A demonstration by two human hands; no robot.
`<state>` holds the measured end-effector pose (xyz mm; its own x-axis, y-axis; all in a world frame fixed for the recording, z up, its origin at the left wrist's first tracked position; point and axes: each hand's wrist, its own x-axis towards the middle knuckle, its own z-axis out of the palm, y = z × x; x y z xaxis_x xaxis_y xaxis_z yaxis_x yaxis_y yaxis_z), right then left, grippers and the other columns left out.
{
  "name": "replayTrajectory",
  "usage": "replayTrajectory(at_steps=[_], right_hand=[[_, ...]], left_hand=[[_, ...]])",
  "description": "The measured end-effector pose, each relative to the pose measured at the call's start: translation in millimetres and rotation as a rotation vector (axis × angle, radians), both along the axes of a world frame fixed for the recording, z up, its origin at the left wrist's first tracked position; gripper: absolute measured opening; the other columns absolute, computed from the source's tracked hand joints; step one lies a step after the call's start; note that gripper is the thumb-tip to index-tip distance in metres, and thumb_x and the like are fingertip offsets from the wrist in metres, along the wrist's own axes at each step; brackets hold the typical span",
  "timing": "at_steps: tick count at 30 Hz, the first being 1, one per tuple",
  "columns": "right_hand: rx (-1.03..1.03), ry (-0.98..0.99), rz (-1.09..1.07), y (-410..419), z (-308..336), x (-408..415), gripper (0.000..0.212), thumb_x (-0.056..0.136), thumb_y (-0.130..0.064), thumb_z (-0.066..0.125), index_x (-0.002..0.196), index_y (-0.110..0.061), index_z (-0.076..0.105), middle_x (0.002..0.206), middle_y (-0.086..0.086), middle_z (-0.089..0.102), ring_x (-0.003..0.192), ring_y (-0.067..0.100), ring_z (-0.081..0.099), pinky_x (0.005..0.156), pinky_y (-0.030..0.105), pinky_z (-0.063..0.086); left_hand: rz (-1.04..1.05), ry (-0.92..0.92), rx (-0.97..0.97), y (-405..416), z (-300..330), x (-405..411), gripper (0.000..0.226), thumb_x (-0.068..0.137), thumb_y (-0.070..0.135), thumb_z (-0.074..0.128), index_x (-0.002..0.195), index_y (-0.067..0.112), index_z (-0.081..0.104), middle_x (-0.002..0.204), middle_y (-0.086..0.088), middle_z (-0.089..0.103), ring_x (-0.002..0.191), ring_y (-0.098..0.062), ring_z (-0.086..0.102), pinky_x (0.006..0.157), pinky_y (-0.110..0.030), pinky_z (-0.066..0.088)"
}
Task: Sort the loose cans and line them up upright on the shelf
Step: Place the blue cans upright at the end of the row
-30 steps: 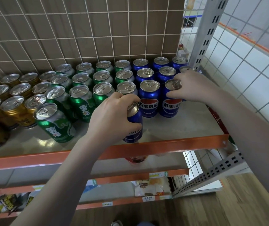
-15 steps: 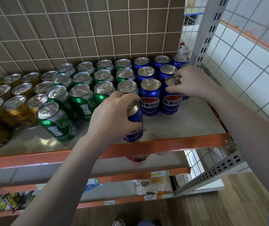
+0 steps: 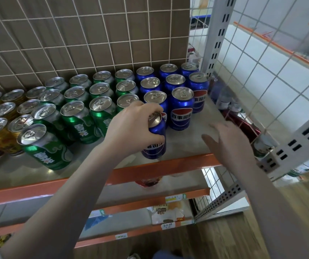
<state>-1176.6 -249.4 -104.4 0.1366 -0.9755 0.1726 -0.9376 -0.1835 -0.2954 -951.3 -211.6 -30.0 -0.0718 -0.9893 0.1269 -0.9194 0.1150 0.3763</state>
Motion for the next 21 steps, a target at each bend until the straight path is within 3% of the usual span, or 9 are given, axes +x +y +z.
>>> replayTrajectory(at_steps=[7,12,16,21], right_hand=[[-0.011,-0.059,-0.099,22,-33,-21,0.031,0.088,-0.026,0.06,0.112,-0.007,0.065,0.107,0.018,0.061,0.106,0.037,0.052,0.084,0.044,0.045],[0.006,0.007,-0.188,22,-38,-33,0.033,0.09,-0.031,0.05,0.108,-0.007,0.064,0.11,0.016,0.06,0.105,0.034,0.051,0.081,0.039,0.044],[-0.017,0.031,-0.192,29,-37,-33,0.038,0.093,-0.035,0.048,0.114,-0.007,0.063,0.115,0.016,0.059,0.11,0.032,0.051,0.087,0.039,0.043],[0.002,-0.017,-0.183,30,-36,-35,0.033,0.094,-0.036,0.049,0.108,-0.009,0.061,0.11,0.01,0.057,0.107,0.029,0.051,0.083,0.04,0.044]], left_hand=[[-0.177,-0.062,0.009,-27,7,-34,0.061,0.067,0.043,0.075,0.122,0.03,0.053,0.113,0.006,0.058,0.101,-0.015,0.052,0.083,-0.037,0.048],[-0.317,-0.09,-0.005,-47,28,-62,0.061,0.068,0.047,0.074,0.122,0.028,0.053,0.117,0.008,0.058,0.104,-0.011,0.051,0.086,-0.034,0.046],[-0.375,-0.078,-0.036,-65,46,-82,0.058,0.069,0.045,0.075,0.12,0.024,0.056,0.117,0.007,0.06,0.104,-0.012,0.054,0.089,-0.033,0.046],[-0.396,-0.112,-0.049,-94,52,-101,0.058,0.07,0.044,0.075,0.12,0.023,0.055,0.119,0.005,0.059,0.106,-0.016,0.053,0.089,-0.036,0.046]])
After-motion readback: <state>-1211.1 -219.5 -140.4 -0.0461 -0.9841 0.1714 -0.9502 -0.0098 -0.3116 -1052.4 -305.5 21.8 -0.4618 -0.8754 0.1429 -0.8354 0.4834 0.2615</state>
